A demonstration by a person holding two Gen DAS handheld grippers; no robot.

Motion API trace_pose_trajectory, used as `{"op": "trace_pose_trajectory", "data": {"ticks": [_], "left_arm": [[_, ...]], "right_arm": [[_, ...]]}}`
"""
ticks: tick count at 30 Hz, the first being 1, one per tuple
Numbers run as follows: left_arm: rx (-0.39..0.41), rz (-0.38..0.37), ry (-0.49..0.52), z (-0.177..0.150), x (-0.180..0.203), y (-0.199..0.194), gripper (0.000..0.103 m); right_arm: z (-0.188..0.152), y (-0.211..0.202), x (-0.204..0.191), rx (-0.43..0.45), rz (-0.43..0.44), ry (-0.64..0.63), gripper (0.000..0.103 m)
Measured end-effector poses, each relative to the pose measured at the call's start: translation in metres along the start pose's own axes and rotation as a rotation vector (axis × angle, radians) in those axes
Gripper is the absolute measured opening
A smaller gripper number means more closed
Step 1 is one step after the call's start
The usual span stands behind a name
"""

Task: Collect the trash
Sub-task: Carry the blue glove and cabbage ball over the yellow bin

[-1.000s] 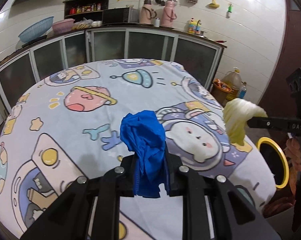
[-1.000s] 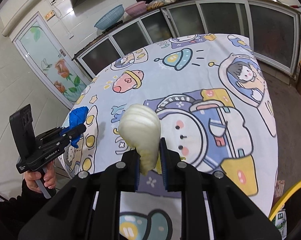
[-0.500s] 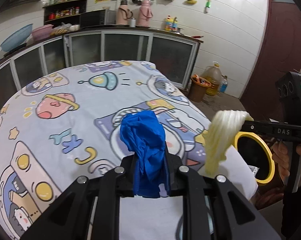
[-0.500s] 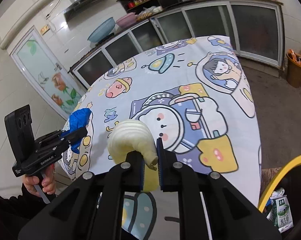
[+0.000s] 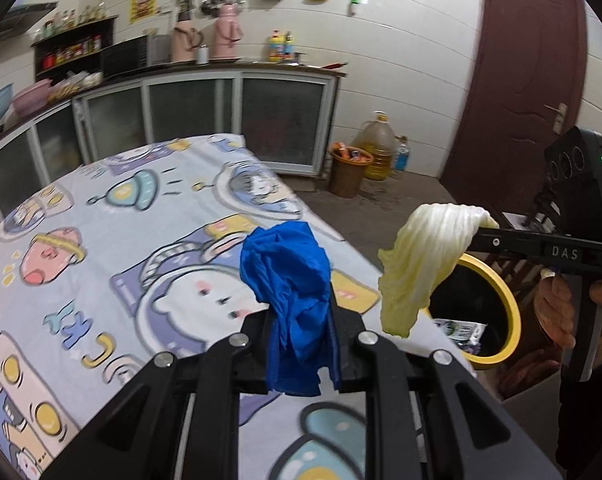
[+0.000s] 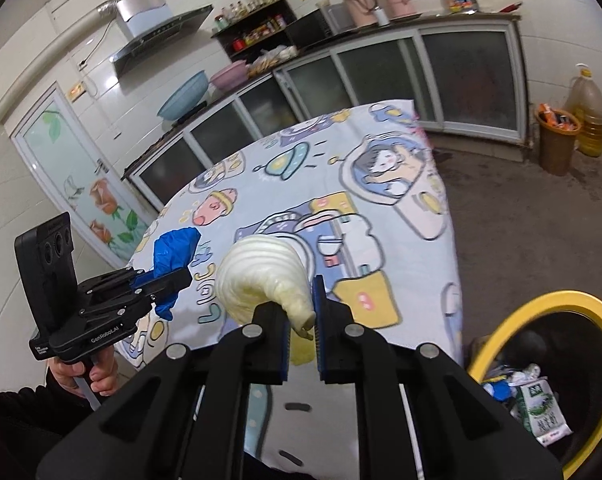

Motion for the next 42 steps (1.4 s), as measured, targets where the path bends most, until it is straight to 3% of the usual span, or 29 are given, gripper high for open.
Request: {"op": "trace_pose_trajectory", "data": {"ticks": [23, 42], "left_arm": [[0.019, -0.200, 0.224, 0.032, 0.140, 0.029, 0.017], [-0.026, -0.297, 0.326, 0.040, 0.231, 0.071, 0.017]], "right_arm": [[-0.052, -0.112, 0.115, 0.169, -0.222, 0.227, 0.010], [-0.105, -0.138, 0.191, 0.186, -0.348, 0.387, 0.010]]}}
Point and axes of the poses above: each gripper's, at about its wrist camera, not at the fingertips, and y roughly the way its jaws point, x to its right, z to its top, the point moved 6 cm from there along y, roughly the way its jaws point, and after that the axes turned 6 degrees about -x, right-handed, at the moved point
